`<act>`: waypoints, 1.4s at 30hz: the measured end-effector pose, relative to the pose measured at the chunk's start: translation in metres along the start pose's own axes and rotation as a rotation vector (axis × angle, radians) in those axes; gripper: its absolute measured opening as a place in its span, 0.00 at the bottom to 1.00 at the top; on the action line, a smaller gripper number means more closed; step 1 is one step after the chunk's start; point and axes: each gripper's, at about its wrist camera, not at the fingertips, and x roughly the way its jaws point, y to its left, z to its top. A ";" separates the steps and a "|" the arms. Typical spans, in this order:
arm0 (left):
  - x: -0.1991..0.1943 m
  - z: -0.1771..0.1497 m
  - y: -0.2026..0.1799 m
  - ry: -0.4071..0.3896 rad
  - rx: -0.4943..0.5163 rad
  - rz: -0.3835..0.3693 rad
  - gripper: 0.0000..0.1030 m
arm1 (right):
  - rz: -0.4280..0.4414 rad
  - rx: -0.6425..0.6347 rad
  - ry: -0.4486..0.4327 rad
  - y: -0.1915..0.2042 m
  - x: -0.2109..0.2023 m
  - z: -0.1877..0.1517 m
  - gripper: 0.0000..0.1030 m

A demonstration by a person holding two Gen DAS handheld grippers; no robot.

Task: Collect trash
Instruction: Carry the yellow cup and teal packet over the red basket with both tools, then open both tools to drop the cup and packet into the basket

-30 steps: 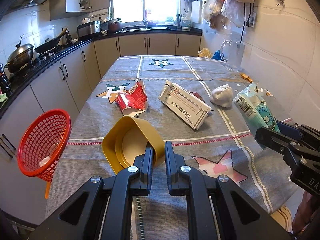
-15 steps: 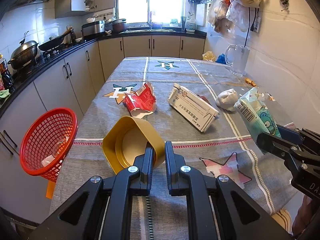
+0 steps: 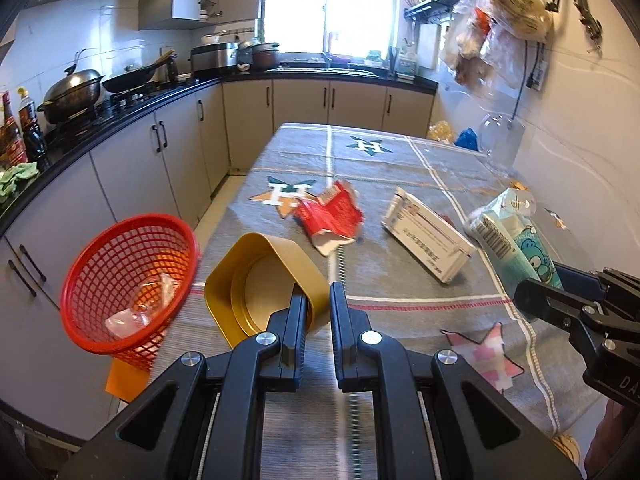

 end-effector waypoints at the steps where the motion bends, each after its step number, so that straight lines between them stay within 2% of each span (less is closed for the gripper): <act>1: -0.001 0.000 0.003 -0.003 -0.004 0.003 0.10 | 0.004 -0.006 0.002 0.003 0.002 0.002 0.42; 13: -0.014 0.010 0.051 -0.048 -0.076 0.060 0.10 | 0.068 -0.068 0.024 0.043 0.021 0.026 0.42; 21: -0.020 0.022 0.113 -0.068 -0.150 0.137 0.10 | 0.150 -0.098 0.054 0.079 0.043 0.053 0.42; 29: 0.005 0.017 0.182 -0.014 -0.242 0.162 0.10 | 0.247 -0.121 0.119 0.127 0.088 0.078 0.42; 34: 0.028 0.007 0.205 0.034 -0.281 0.165 0.10 | 0.318 -0.120 0.180 0.154 0.127 0.086 0.42; 42: 0.047 -0.005 0.226 0.068 -0.314 0.151 0.10 | 0.350 -0.090 0.264 0.177 0.183 0.089 0.43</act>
